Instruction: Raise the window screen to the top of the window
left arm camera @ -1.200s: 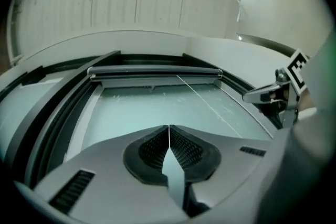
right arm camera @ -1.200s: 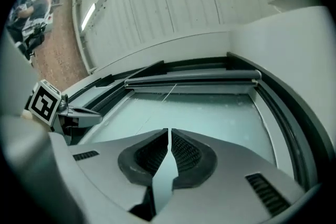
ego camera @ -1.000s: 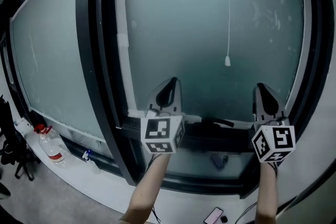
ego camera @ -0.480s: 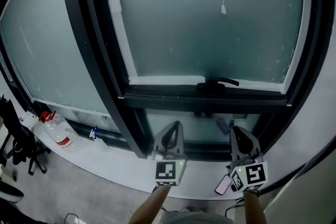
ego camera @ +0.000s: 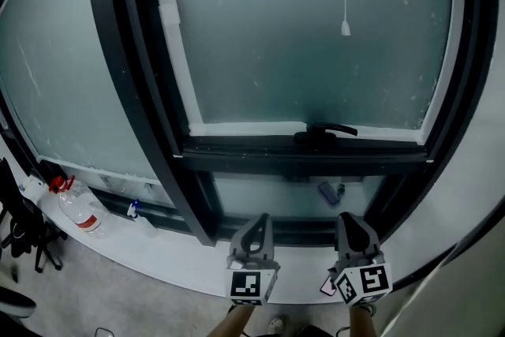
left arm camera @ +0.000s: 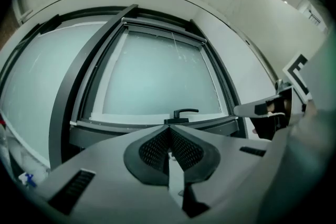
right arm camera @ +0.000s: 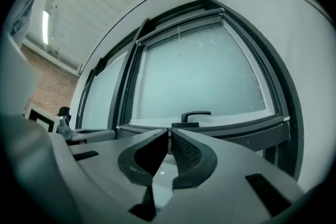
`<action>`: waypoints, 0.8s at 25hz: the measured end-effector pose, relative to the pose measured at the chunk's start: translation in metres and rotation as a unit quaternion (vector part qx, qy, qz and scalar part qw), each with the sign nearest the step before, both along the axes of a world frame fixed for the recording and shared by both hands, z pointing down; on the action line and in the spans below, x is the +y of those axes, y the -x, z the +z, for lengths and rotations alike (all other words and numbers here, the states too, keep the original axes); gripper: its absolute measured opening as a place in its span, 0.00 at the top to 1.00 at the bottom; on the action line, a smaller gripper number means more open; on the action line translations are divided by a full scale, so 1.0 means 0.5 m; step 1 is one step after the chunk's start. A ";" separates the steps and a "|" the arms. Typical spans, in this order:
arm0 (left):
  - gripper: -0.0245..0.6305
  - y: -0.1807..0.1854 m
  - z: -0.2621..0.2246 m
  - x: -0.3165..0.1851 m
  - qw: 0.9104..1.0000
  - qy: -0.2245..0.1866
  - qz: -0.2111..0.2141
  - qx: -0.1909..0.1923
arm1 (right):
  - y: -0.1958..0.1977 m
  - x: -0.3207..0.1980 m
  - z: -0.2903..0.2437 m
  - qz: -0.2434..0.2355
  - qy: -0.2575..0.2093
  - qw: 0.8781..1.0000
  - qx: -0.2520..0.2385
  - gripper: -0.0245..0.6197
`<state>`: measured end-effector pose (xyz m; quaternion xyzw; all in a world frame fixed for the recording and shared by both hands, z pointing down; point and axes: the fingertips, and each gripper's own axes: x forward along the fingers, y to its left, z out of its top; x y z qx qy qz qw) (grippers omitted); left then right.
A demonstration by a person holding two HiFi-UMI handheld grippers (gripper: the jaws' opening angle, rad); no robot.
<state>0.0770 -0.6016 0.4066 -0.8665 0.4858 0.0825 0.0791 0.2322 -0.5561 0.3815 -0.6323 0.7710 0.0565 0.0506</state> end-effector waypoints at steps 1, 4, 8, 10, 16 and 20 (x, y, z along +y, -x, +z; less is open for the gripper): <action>0.96 0.001 0.006 0.007 1.000 0.009 0.002 0.007 | 0.012 0.007 -0.008 -0.007 -0.003 1.000 -0.012 0.93; 0.96 -0.011 -0.004 0.043 1.000 0.004 0.009 0.005 | 0.044 0.044 -0.040 -0.022 -0.012 1.000 0.016 0.93; 0.96 0.001 -0.029 0.114 1.000 -0.018 -0.001 -0.001 | 0.042 0.121 -0.037 -0.016 -0.012 0.999 0.043 0.93; 0.96 0.010 -0.030 0.168 1.000 -0.017 -0.006 0.000 | 0.031 0.183 -0.024 -0.013 -0.005 1.000 0.028 0.93; 0.96 0.016 -0.017 0.384 1.000 -0.003 -0.007 -0.029 | 0.027 0.406 0.033 -0.010 0.029 1.000 0.005 0.93; 0.96 0.041 -0.018 0.499 0.999 -0.004 -0.011 -0.045 | 0.048 0.511 0.055 -0.015 0.046 0.999 -0.001 0.93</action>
